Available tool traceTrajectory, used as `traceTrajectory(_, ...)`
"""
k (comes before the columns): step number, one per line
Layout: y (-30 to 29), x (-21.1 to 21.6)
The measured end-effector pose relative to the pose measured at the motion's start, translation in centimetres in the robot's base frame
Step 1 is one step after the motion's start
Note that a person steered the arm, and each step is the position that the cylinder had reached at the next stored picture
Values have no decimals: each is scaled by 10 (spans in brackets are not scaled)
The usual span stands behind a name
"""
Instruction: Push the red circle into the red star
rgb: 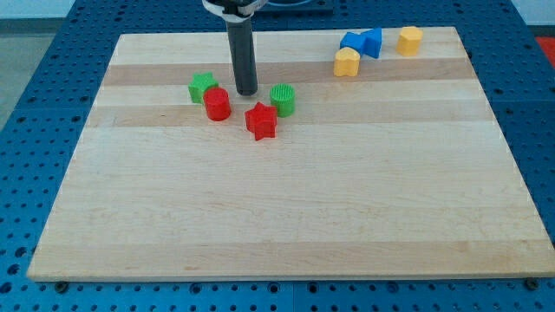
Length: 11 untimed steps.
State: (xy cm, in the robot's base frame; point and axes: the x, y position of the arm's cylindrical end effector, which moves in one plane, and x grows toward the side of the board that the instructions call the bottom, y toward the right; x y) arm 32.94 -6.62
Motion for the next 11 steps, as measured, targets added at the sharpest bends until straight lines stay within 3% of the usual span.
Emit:
traceTrajectory(1, -3, 0)
traceTrajectory(3, -88, 1)
traceTrajectory(4, -90, 1)
traceTrajectory(8, -65, 34)
traceTrajectory(11, -4, 45)
